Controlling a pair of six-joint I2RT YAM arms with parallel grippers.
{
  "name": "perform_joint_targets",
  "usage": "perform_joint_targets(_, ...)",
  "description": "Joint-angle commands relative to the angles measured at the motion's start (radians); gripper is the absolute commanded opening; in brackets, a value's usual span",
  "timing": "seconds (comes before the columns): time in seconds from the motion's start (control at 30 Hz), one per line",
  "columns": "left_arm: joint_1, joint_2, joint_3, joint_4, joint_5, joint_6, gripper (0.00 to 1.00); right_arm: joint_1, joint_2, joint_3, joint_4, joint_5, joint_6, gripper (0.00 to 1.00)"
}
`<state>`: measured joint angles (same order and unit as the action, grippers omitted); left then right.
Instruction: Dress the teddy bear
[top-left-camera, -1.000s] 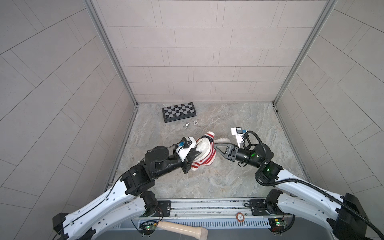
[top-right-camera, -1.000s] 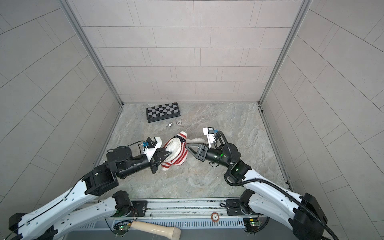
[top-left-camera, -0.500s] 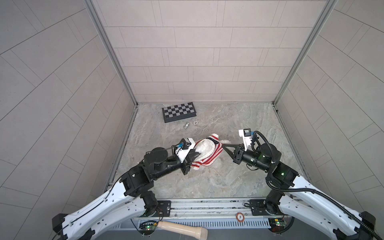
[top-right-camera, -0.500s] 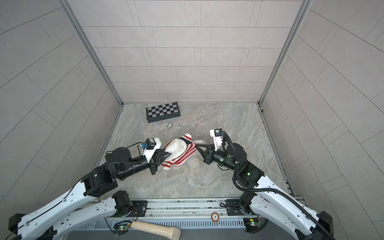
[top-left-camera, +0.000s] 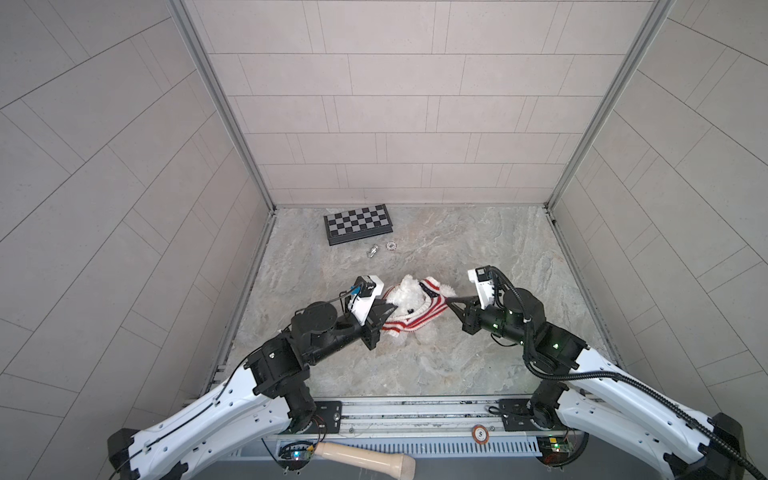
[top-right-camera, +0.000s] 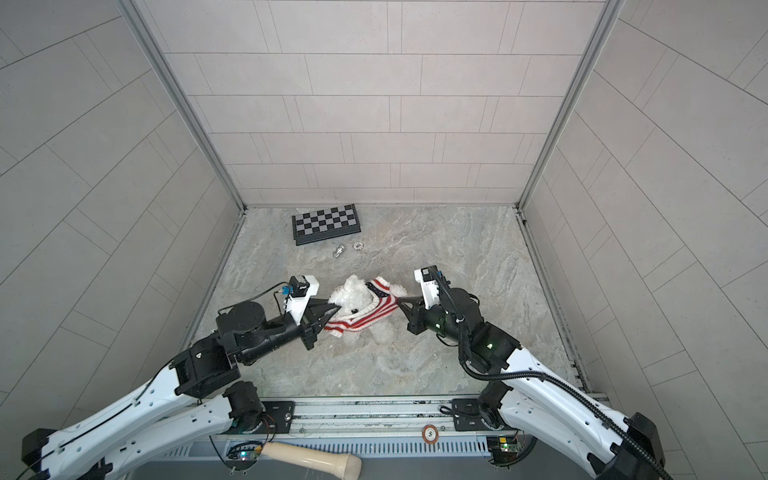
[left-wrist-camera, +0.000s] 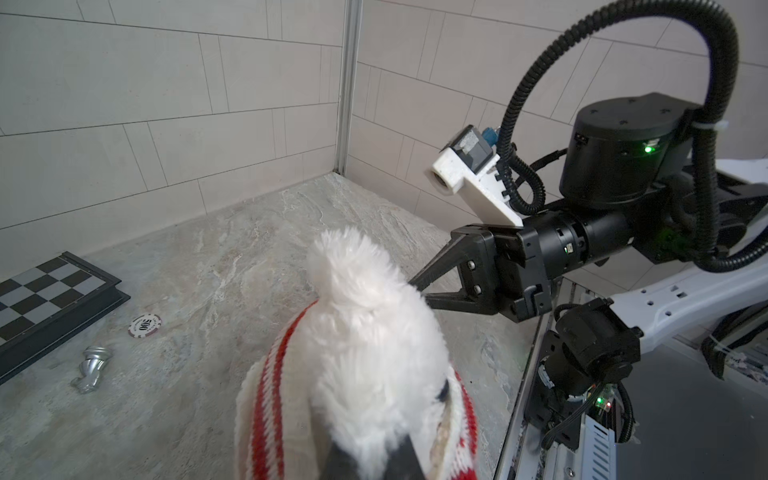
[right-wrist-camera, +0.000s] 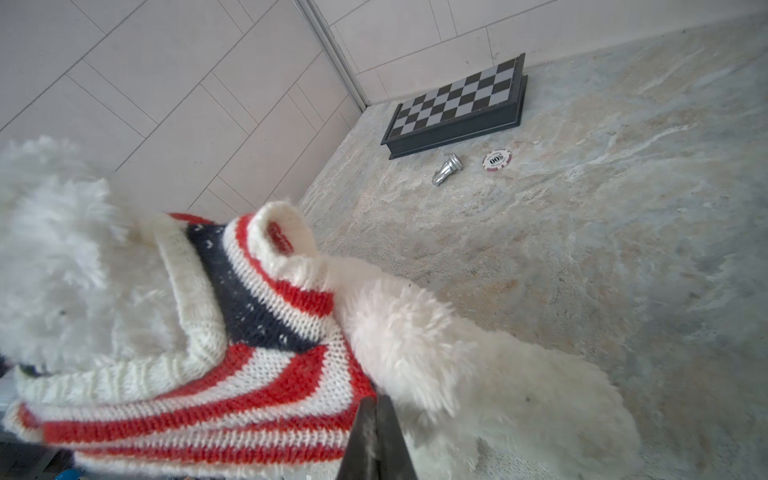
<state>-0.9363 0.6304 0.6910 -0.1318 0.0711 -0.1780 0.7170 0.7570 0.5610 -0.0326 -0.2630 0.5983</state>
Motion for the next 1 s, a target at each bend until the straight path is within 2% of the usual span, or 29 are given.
perform_joint_targets(0.0, 0.005, 0.003, 0.039, 0.17, -0.082, -0.104, 0.0, 0.044, -0.023, 0.024, 0.042, 0.006, -0.061, 0.13)
perform_joint_targets(0.07, 0.005, 0.02, 0.058, 0.162, -0.112, -0.142, 0.0, 0.086, -0.043, 0.039, 0.101, -0.023, -0.071, 0.23)
perform_joint_targets(0.2, 0.004, 0.022, 0.077, 0.142, -0.181, -0.239, 0.0, 0.181, -0.098, 0.026, 0.171, 0.03, -0.076, 0.52)
perform_joint_targets(0.23, 0.005, 0.018, 0.07, 0.156, -0.191, -0.269, 0.0, 0.205, -0.101, 0.024, 0.173, 0.043, -0.091, 0.54)
perform_joint_targets(0.33, 0.005, 0.014, 0.038, 0.222, -0.218, -0.385, 0.0, 0.275, -0.086, -0.003, 0.223, 0.109, -0.126, 0.54)
perform_joint_targets(0.5, 0.0, 0.031, -0.015, 0.372, -0.235, -0.535, 0.0, 0.288, 0.025, -0.022, 0.42, 0.114, -0.073, 0.5)
perform_joint_targets(0.7, -0.013, 0.062, -0.01, 0.436, -0.275, -0.566, 0.0, 0.287, 0.148, -0.027, 0.605, 0.195, -0.017, 0.51)
perform_joint_targets(0.77, -0.018, 0.077, -0.01, 0.454, -0.276, -0.577, 0.0, 0.286, 0.183, -0.014, 0.636, 0.213, -0.02, 0.45)
perform_joint_targets(0.87, -0.031, 0.096, -0.014, 0.477, -0.285, -0.596, 0.0, 0.286, 0.231, 0.012, 0.678, 0.179, -0.026, 0.37)
perform_joint_targets(0.97, -0.039, 0.111, -0.017, 0.488, -0.301, -0.611, 0.0, 0.289, 0.264, 0.036, 0.702, 0.12, -0.035, 0.35)
